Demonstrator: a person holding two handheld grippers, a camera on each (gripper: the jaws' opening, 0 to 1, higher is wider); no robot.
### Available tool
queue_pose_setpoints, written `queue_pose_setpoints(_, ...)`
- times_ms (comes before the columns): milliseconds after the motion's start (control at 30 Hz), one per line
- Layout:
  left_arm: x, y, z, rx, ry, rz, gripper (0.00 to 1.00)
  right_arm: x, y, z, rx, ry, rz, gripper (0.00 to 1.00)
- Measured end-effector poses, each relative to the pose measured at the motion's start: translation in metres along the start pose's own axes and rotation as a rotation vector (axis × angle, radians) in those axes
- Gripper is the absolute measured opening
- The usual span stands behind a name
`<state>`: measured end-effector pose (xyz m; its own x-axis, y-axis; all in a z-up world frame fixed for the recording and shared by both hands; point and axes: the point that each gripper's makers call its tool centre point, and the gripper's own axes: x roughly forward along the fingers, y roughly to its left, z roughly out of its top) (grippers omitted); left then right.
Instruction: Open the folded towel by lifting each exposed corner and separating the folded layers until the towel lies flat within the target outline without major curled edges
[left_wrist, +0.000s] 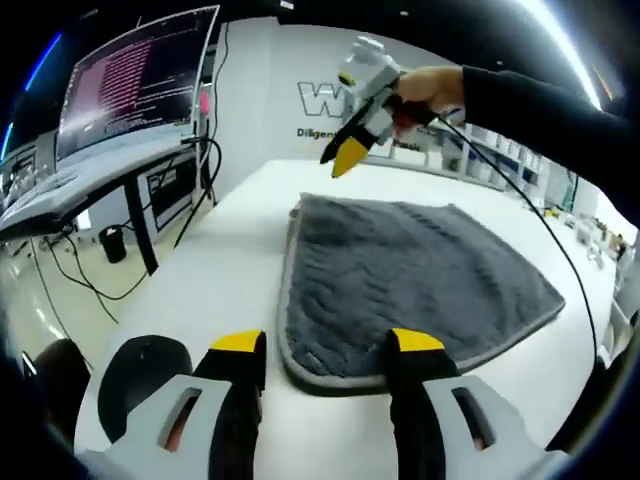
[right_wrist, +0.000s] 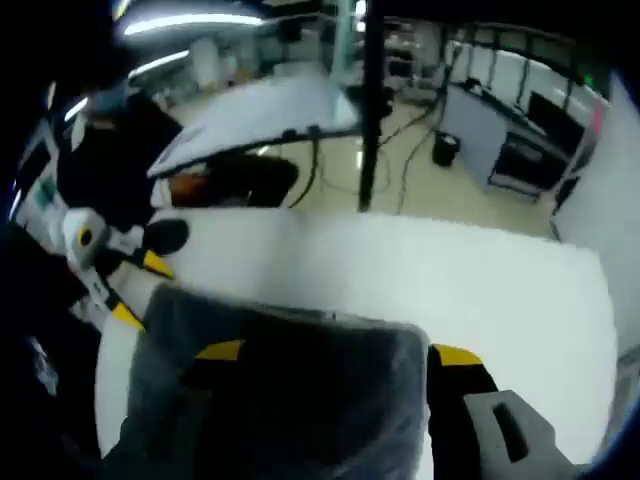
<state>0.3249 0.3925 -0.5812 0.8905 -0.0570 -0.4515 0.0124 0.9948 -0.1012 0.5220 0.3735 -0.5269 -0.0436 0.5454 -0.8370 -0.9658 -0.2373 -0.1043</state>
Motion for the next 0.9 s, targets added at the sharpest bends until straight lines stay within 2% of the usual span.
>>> queue_pose_setpoints(133,-0.004,-0.005,0.001,-0.026,0.017,-0.008,0.52,-0.006,0.021,-0.006,-0.172,0.037,0.053,0.71)
queue_pose_setpoints(200,-0.007,-0.007,0.002,-0.043,0.016,-0.01,0.53,-0.006,0.014,-0.01,-0.25,0.06,0.054,0.71)
queue_pose_setpoints(267,-0.009,-0.011,0.001,-0.046,0.026,-0.012,0.57,-0.009,0.019,-0.02,-0.332,0.113,0.07,0.71)
queue_pose_setpoints(367,-0.012,-0.015,-0.008,-0.016,0.075,-0.011,0.63,-0.015,0.017,-0.03,-0.434,0.174,0.075,0.71)
queue_pose_setpoints(533,-0.017,-0.009,-0.007,0.029,0.112,0.017,0.79,-0.029,0.004,-0.034,-0.529,0.21,0.077,0.77)
queue_pose_setpoints(567,-0.019,-0.009,-0.005,0.04,0.119,0.016,0.81,-0.036,0.001,-0.037,-0.554,0.246,0.084,0.8)
queue_pose_setpoints(667,-0.022,-0.01,0.003,0.037,0.121,0.001,0.88,-0.052,-0.006,-0.034,-0.612,0.259,0.072,0.92)
queue_pose_setpoints(733,-0.019,-0.011,0.012,0.035,0.11,-0.002,0.92,-0.059,-0.012,-0.029,-0.629,0.257,0.056,0.92)
queue_pose_setpoints(900,-0.011,-0.012,0.028,0.036,0.119,-0.003,0.9,-0.072,-0.041,-0.02,-0.722,0.317,-0.016,0.93)
